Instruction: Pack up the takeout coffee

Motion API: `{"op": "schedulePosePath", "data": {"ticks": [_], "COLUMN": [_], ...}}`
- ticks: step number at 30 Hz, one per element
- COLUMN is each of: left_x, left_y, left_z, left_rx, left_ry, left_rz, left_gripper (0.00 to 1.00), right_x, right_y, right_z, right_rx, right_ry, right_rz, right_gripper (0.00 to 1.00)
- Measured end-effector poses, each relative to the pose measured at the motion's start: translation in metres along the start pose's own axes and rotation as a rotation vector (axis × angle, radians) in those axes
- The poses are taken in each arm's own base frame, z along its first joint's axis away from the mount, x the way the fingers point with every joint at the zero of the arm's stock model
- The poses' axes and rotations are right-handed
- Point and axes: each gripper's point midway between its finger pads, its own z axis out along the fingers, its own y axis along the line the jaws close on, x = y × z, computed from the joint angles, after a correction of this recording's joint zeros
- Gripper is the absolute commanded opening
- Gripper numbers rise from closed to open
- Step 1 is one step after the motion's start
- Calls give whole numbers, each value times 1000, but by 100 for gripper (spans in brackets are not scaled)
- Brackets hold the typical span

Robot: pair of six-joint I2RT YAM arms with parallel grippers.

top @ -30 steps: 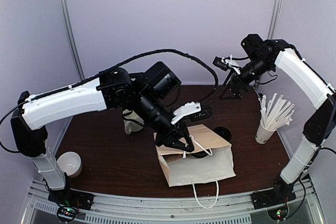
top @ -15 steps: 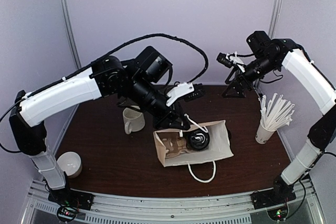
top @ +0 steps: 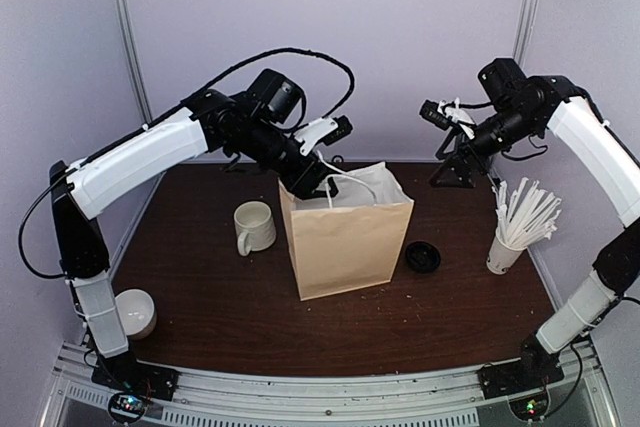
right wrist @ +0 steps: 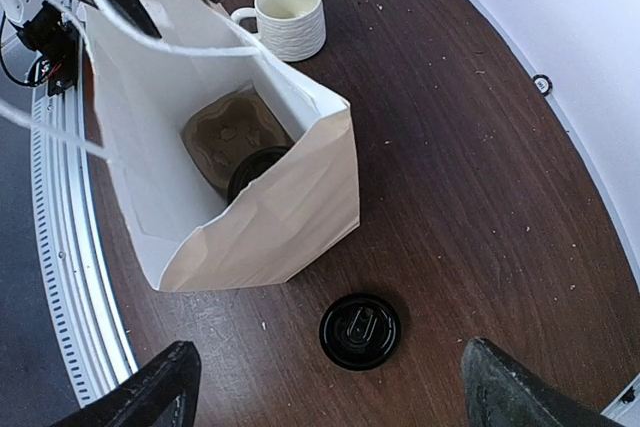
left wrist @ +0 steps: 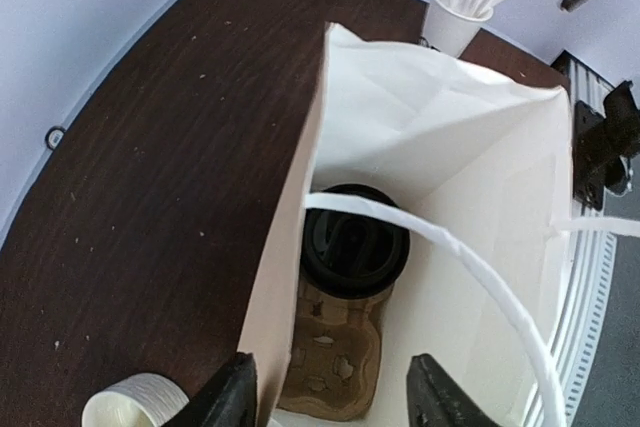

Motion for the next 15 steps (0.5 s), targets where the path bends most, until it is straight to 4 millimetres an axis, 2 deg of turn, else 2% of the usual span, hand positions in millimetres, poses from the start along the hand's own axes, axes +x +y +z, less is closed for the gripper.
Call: {"op": "schedulePosePath", "data": {"ticks": [4, 8, 11, 15], "left_x": [-2, -3, -2, -3], "left_y": [13, 21, 21, 21], "left_z": [-1, -9, -28, -72], "left_rx": [-82, -144, -182, -268], "left_ry": [-3, -15, -33, -97], "left_rz": [-12, -8, 11, 57], "left_gripper": [70, 85, 97, 98], "right_x": [6, 13, 17, 26], "right_y": [2, -1, -9, -21], "right_z": [-3, -8, -15, -22], "right_rx": [9, 29, 54, 88], "right_ry": [8, 10, 5, -2], "right_rz": [7, 35, 75, 142], "right_gripper": [95, 94, 94, 94]}}
